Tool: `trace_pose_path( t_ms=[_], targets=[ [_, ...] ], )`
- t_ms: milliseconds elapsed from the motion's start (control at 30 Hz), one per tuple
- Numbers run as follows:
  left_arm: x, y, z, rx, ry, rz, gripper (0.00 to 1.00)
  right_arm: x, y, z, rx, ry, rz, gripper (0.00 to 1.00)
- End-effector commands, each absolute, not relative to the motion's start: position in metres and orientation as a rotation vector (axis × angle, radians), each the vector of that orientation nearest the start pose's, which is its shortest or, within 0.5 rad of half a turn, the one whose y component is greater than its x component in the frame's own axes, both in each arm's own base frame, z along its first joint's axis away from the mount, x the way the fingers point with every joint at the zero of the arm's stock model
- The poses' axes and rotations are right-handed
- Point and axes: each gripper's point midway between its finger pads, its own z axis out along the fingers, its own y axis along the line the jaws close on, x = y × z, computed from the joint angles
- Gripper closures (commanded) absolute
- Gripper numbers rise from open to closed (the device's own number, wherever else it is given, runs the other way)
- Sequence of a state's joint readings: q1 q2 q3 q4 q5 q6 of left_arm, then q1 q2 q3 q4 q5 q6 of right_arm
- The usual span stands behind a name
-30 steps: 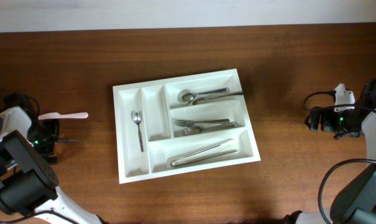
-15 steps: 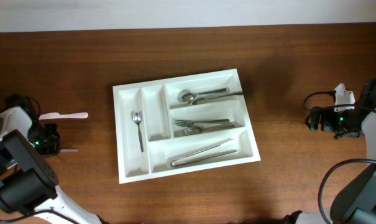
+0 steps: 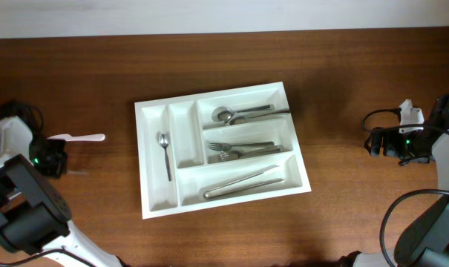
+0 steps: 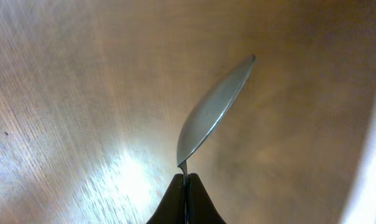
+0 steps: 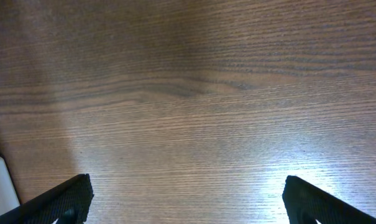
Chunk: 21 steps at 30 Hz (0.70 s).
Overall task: Pack container
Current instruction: 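Carry the spoon into the left compartment and open the left gripper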
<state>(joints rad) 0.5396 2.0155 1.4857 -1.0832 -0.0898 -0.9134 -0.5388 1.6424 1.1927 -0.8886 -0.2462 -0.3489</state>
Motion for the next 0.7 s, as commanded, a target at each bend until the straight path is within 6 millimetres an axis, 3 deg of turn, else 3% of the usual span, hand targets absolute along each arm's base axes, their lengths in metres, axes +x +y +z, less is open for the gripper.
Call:
trace_pose_path(
  t_ms=[0,67,233,333,400,533,667],
  targets=[
    [0.340,0.183,0.087,-1.689,2.521,0.110,0.98,0.314,-0.139,0.090,0.219,2.808,0.186,0.01],
    [0.352,0.159,0.104,-1.454,2.628,0.086,0.98,0.314,-0.139,0.090,0.219,2.808,0.186,0.01],
    [0.364,0.070,0.136,-0.859,2.842,0.066,0.98,0.314,-0.139,0.090,0.219,2.808,0.186,0.01],
    [0.369,0.023,0.139,-0.551,2.909,0.061,0.98,0.314,-0.139,0.090,0.219,2.809,0.186,0.01],
    [0.369,0.000,0.136,-0.440,2.924,0.126,0.98,0.314,-0.139,0.090,0.219,2.808,0.186,0.01],
    [0.368,-0.021,0.124,-0.356,2.955,0.167,0.98,0.314,-0.139,0.090,0.219,2.808,0.186,0.01],
    [0.361,-0.024,0.109,-0.330,3.007,0.187,0.98,0.314,-0.139,0.090,0.219,2.808,0.186,0.01]
  ],
)
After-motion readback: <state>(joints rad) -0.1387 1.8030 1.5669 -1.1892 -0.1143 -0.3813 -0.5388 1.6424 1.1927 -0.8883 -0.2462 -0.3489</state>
